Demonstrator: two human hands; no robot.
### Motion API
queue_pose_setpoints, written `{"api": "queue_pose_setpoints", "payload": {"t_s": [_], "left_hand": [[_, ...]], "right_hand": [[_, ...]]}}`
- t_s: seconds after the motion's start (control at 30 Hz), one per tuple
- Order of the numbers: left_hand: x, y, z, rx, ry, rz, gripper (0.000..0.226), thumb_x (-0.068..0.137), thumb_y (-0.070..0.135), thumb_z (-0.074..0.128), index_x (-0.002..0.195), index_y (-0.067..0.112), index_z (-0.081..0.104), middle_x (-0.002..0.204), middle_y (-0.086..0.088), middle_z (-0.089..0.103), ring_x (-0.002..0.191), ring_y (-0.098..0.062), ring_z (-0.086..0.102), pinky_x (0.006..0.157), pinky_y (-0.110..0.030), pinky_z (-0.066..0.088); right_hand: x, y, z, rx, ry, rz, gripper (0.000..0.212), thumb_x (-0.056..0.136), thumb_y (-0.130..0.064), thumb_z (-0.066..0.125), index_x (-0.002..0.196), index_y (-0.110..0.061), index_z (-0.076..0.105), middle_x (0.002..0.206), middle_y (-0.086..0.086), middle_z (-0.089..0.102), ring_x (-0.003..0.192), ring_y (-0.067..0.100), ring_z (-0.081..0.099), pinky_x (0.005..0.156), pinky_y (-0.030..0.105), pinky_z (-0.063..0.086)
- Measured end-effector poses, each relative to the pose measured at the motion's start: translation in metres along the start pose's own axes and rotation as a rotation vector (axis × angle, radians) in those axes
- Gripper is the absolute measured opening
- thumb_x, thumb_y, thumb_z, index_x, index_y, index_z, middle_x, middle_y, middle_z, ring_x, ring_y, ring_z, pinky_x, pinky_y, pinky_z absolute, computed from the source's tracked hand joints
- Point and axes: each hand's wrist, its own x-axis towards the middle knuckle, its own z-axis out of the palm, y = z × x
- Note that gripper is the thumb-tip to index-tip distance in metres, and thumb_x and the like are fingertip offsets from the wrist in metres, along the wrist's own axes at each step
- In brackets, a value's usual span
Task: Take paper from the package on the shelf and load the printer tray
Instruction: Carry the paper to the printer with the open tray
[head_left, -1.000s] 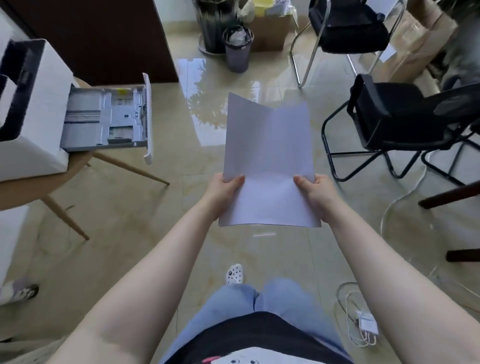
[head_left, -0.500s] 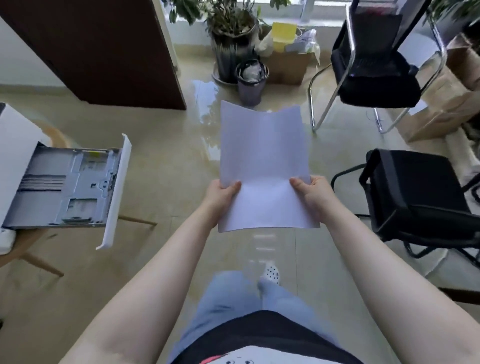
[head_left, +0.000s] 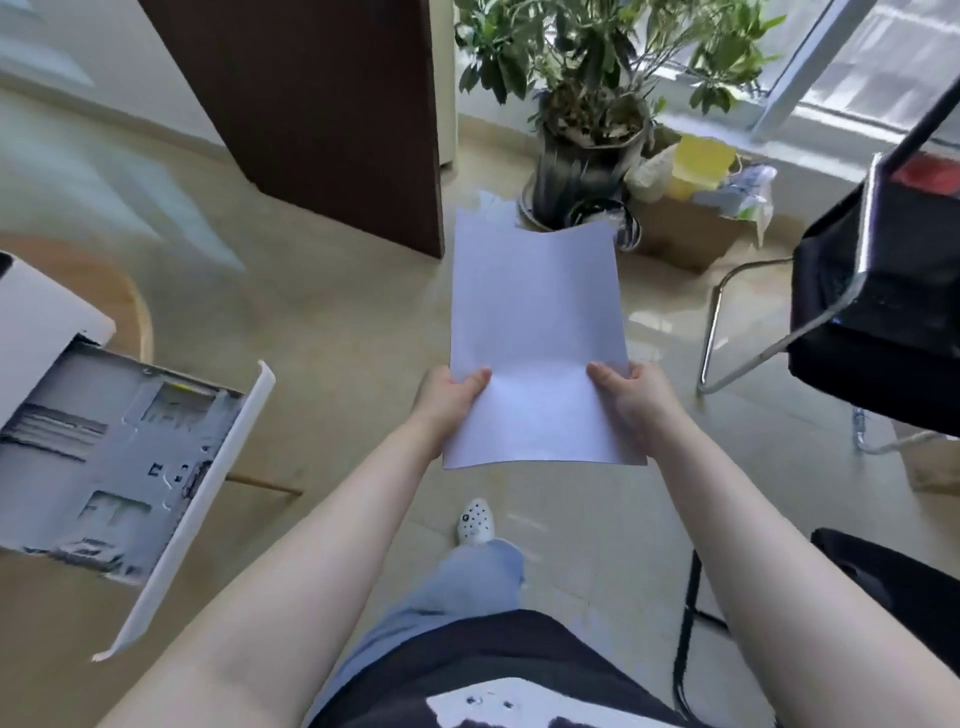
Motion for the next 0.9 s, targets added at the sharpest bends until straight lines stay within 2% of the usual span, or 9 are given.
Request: {"api": "queue_pose_setpoints", "payload": {"t_s": [0.07, 0.2, 0.33, 0.37, 0.43, 0.53, 0.67, 0.8, 0.9], "left_hand": [[0.028, 0.027, -0.010, -0.013, 0.034, -0.001, 0.015, 0.088, 0.034, 0.065, 0.078, 0.024, 0.059, 0.085, 0.004, 0.070, 0.071, -0.011, 0.068, 0.063, -0.025, 0.054], [0.081, 0.075, -0.041, -0.050, 0.118, 0.010, 0.015, 0.087, 0.037, 0.065, 0.083, 0.023, 0.062, 0.087, 0.004, 0.071, 0.077, -0.015, 0.071, 0.065, -0.027, 0.055], [0.119, 0.100, -0.072, -0.129, 0.289, 0.026, 0.016, 0.087, 0.035, 0.066, 0.080, 0.022, 0.062, 0.069, 0.015, 0.073, 0.068, -0.006, 0.071, 0.065, -0.028, 0.058], [0.126, 0.102, -0.081, -0.145, 0.332, 0.030, 0.015, 0.088, 0.035, 0.065, 0.084, 0.020, 0.064, 0.075, 0.013, 0.075, 0.073, -0.008, 0.072, 0.071, -0.031, 0.059], [0.134, 0.103, -0.099, -0.173, 0.433, 0.031, 0.027, 0.089, 0.038, 0.063, 0.098, 0.013, 0.065, 0.100, -0.003, 0.074, 0.093, -0.023, 0.069, 0.088, -0.039, 0.054], [0.136, 0.100, -0.122, -0.227, 0.644, 0.015, 0.031, 0.089, 0.040, 0.062, 0.100, 0.012, 0.062, 0.101, -0.006, 0.062, 0.092, -0.023, 0.059, 0.087, -0.036, 0.046], [0.122, 0.088, -0.141, -0.328, 0.895, -0.049, 0.029, 0.089, 0.036, 0.063, 0.096, 0.008, 0.057, 0.093, -0.008, 0.058, 0.085, -0.019, 0.055, 0.074, -0.032, 0.041], [0.086, 0.064, -0.156, -0.465, 1.047, -0.099, 0.037, 0.091, 0.033, 0.062, 0.110, 0.002, 0.063, 0.113, -0.018, 0.067, 0.102, -0.027, 0.063, 0.088, -0.041, 0.048], [0.047, 0.038, -0.161, -0.604, 1.131, -0.098, 0.024, 0.089, 0.030, 0.064, 0.107, 0.014, 0.067, 0.115, -0.014, 0.070, 0.108, -0.029, 0.065, 0.096, -0.045, 0.047]], "right_hand": [[0.037, -0.034, 0.010, -0.018, -0.040, -0.027, 0.017, 0.085, -0.030, 0.066, 0.074, -0.017, 0.067, 0.074, -0.003, 0.075, 0.074, 0.024, 0.070, 0.082, 0.047, 0.056], [0.100, -0.102, 0.040, -0.094, -0.109, -0.116, 0.017, 0.084, -0.031, 0.067, 0.073, -0.018, 0.066, 0.084, 0.007, 0.074, 0.070, 0.024, 0.067, 0.073, 0.040, 0.055], [0.157, -0.164, 0.081, -0.204, -0.234, -0.187, 0.019, 0.084, -0.033, 0.068, 0.073, -0.018, 0.066, 0.072, -0.004, 0.069, 0.057, 0.009, 0.066, 0.053, 0.021, 0.052], [0.169, -0.178, 0.095, -0.237, -0.280, -0.203, 0.019, 0.084, -0.033, 0.068, 0.075, -0.017, 0.066, 0.072, -0.005, 0.069, 0.056, 0.007, 0.065, 0.049, 0.020, 0.050], [0.188, -0.205, 0.127, -0.301, -0.387, -0.236, 0.016, 0.085, -0.032, 0.068, 0.082, -0.016, 0.066, 0.077, -0.001, 0.070, 0.066, 0.017, 0.067, 0.060, 0.028, 0.053], [0.206, -0.238, 0.176, -0.390, -0.560, -0.290, 0.019, 0.086, -0.030, 0.067, 0.085, -0.011, 0.067, 0.089, 0.011, 0.072, 0.080, 0.031, 0.068, 0.075, 0.042, 0.055], [0.205, -0.265, 0.235, -0.555, -0.763, -0.365, 0.029, 0.085, -0.035, 0.066, 0.087, -0.006, 0.068, 0.080, 0.005, 0.070, 0.072, 0.026, 0.065, 0.066, 0.032, 0.050], [0.181, -0.270, 0.291, -0.658, -0.946, -0.407, 0.032, 0.084, -0.035, 0.067, 0.087, -0.003, 0.069, 0.082, 0.009, 0.072, 0.073, 0.026, 0.066, 0.068, 0.036, 0.053], [0.152, -0.255, 0.329, -0.719, -1.079, -0.419, 0.031, 0.083, -0.033, 0.069, 0.083, -0.002, 0.069, 0.079, 0.010, 0.071, 0.067, 0.023, 0.064, 0.061, 0.031, 0.052]]}}
